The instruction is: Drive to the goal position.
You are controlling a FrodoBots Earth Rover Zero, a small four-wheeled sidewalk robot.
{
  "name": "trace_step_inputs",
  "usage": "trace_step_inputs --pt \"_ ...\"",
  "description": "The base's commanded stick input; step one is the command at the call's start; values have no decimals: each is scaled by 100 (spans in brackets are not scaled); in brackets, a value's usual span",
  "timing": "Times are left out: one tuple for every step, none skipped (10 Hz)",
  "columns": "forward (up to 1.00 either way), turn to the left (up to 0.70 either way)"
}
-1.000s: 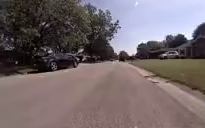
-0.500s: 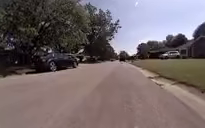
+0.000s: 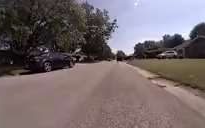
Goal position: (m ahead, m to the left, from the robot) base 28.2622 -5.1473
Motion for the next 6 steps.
trace_step_inputs --pt "50 0" --pt "50 0" --pt "50 0" --pt "50 0" --pt "50 0" --pt "50 0"
